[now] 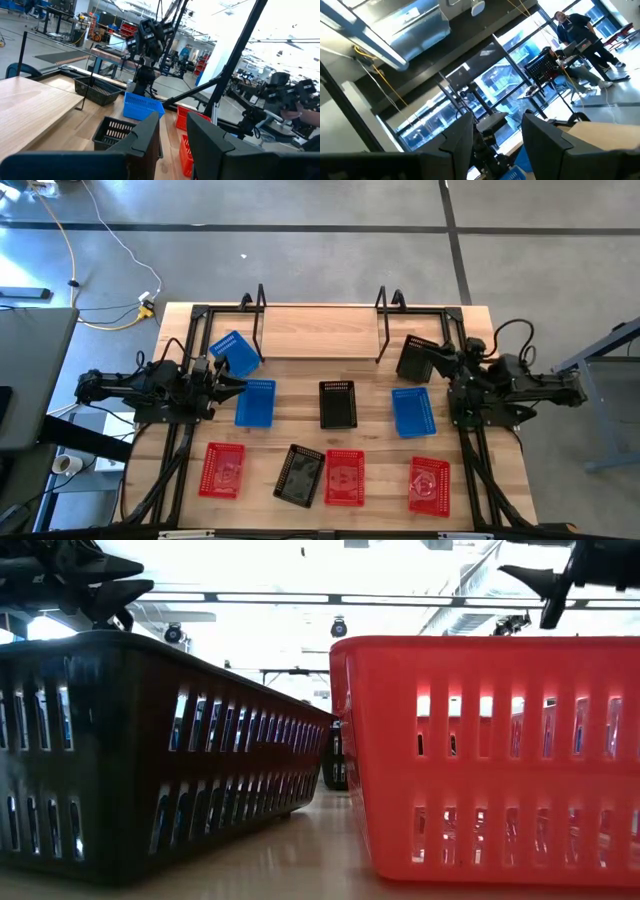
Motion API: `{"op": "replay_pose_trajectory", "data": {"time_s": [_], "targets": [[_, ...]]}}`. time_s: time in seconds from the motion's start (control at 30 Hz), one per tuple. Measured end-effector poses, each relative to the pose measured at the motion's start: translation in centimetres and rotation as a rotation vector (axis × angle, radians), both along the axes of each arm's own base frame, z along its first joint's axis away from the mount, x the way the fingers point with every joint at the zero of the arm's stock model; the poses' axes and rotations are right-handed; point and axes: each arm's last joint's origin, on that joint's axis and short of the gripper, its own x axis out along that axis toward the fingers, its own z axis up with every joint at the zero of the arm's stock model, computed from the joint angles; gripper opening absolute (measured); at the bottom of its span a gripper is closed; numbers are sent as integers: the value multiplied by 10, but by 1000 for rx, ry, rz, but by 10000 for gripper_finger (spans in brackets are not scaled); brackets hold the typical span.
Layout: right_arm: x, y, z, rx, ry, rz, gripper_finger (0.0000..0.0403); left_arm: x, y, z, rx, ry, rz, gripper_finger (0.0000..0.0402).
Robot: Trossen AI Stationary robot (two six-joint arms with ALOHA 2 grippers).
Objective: Stack baskets on shelf by color
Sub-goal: Put the middle black bin on the shelf
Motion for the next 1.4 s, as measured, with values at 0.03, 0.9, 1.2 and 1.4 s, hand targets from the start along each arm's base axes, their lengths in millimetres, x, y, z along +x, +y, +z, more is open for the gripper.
{"op": "replay_pose_trajectory", "data": {"time_s": [0.03,0.9,1.2,1.4], "targets": [[1,0,7,-11,14,-4,154,0,0,0,0,0,0,90],[125,31,66,-147,751,388,154,0,0,0,0,-1,0,90],[166,56,38,-208,917,430,154,0,0,0,-1,-1,0,90],[182,69,12,-220,1023,473,154,0,0,0,-18,-2,-2,90]]}}
